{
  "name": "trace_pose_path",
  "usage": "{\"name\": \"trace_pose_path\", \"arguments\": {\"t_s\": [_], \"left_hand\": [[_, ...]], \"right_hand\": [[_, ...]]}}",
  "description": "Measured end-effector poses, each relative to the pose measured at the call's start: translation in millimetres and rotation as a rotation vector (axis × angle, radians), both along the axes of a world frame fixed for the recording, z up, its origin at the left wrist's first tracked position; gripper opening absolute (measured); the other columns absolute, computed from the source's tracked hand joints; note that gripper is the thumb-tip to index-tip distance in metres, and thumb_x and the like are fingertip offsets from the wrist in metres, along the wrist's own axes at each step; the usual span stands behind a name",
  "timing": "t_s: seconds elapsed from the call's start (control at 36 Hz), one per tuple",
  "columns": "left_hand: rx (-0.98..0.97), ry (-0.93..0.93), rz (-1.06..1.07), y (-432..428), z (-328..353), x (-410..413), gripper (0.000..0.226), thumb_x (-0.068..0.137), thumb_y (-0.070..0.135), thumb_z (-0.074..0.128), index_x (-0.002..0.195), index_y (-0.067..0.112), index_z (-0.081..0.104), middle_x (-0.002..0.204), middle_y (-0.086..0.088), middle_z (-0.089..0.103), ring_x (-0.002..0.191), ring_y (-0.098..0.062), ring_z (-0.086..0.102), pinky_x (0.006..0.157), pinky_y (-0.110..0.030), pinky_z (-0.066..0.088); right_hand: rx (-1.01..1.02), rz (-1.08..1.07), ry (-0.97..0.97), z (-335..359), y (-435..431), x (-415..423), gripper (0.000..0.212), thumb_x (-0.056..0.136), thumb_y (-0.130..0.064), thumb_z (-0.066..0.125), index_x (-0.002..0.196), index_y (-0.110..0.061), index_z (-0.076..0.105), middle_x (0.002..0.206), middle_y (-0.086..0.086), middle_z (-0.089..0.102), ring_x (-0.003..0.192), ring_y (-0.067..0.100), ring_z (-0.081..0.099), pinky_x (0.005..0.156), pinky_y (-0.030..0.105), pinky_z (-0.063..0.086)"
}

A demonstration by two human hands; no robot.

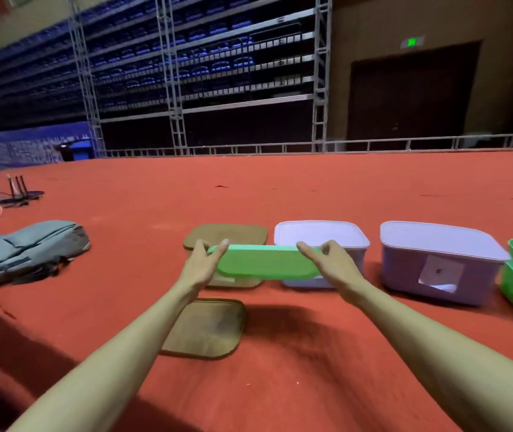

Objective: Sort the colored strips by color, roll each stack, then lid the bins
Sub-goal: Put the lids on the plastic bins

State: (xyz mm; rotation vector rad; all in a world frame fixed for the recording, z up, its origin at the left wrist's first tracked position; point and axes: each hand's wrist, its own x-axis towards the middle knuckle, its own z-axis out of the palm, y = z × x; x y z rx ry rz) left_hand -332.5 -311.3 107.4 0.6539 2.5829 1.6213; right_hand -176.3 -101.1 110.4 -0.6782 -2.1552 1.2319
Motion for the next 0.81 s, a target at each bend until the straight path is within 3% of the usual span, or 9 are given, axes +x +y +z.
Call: {"name": "trace_pose_path", "arguments": {"t_s": [0.39,0.53,0.58,0.61,0.64,0.67,0.75,0.78,0.81], "left_hand": [[0.029,0.124,-0.336,140.9,29.8,103.5,0.043,0.065,0.039,0.086,0.095,0.023,0.060,0.088,0.003,0.054,0.077,-0.011,0.050,0.072,-0.026,0.039],[0.022,0.180,-0.464,214.3,41.3,143.7,0.054,0.053,0.057,0.085,0.081,0.014,0.067,0.071,0.011,0.046,0.065,-0.006,0.037,0.061,-0.027,0.036],[0.046,0.186,-0.502,243.7,48.7,164.6,0.057,0.057,0.048,0.088,0.081,0.000,0.067,0.077,0.016,0.036,0.056,-0.012,0.048,0.054,-0.028,0.035],[0.052,0.171,-0.510,258.4,50.7,173.1,0.061,0.060,0.038,0.089,0.088,-0.010,0.063,0.102,-0.005,0.056,0.068,-0.025,0.062,0.050,-0.028,0.033],[0.067,0.162,-0.516,272.9,54.3,182.1,0.068,0.061,0.033,0.089,0.093,-0.017,0.057,0.056,-0.003,0.054,0.049,-0.006,0.041,0.044,-0.025,0.029],[0.076,0.142,-0.536,288.9,56.1,188.8,0.073,0.060,0.032,0.090,0.096,-0.020,0.051,0.056,-0.001,0.054,0.051,0.002,0.032,0.042,-0.022,0.025],[0.066,0.178,-0.582,340.2,58.1,208.2,0.084,0.055,0.041,0.090,0.091,-0.013,0.036,0.051,0.004,0.032,0.052,-0.009,0.022,0.050,-0.027,0.018],[0.032,0.175,-0.596,357.2,57.5,214.9,0.056,0.052,0.045,0.089,0.068,0.022,0.040,0.061,0.006,0.025,0.056,-0.015,0.022,0.054,-0.030,0.018],[0.029,0.201,-0.601,373.9,57.0,221.8,0.047,0.052,0.046,0.089,0.064,0.017,0.054,0.063,0.004,0.027,0.059,-0.016,0.023,0.057,-0.031,0.019]], "right_hand": [[0.191,-0.101,-0.090,61.0,133.8,166.8,0.039,0.063,-0.042,0.085,0.088,-0.014,0.073,0.077,-0.001,0.066,0.072,0.009,0.057,0.065,0.028,0.044],[0.212,-0.175,-0.100,73.1,199.7,215.9,0.094,0.048,-0.051,0.089,0.122,-0.001,0.061,0.126,0.007,0.062,0.114,0.014,0.059,0.101,0.032,0.044],[0.216,-0.201,-0.102,79.6,219.8,238.1,0.098,0.047,-0.050,0.089,0.125,-0.001,0.058,0.125,0.004,0.062,0.102,0.010,0.061,0.087,0.028,0.048],[0.221,-0.216,-0.103,82.6,229.9,249.2,0.098,0.047,-0.049,0.089,0.126,-0.001,0.058,0.118,0.000,0.063,0.087,0.007,0.060,0.073,0.026,0.047],[0.226,-0.232,-0.105,85.5,239.6,259.9,0.100,0.045,-0.050,0.088,0.127,-0.002,0.057,0.108,-0.003,0.062,0.072,0.005,0.055,0.062,0.025,0.043],[0.234,-0.250,-0.106,87.2,252.2,269.3,0.102,0.042,-0.050,0.088,0.128,-0.003,0.057,0.099,-0.004,0.061,0.063,0.004,0.050,0.055,0.025,0.039],[0.249,-0.311,-0.153,88.3,290.3,298.7,0.098,0.044,-0.050,0.089,0.127,-0.007,0.059,0.096,-0.004,0.062,0.064,0.006,0.054,0.056,0.026,0.042],[0.253,-0.329,-0.164,87.2,303.7,308.6,0.101,0.040,-0.055,0.087,0.126,-0.008,0.060,0.105,-0.001,0.066,0.075,0.011,0.061,0.065,0.029,0.048],[0.251,-0.344,-0.174,86.5,314.7,319.1,0.107,0.034,-0.060,0.084,0.125,-0.008,0.061,0.113,0.004,0.067,0.088,0.015,0.064,0.077,0.032,0.051]]}}
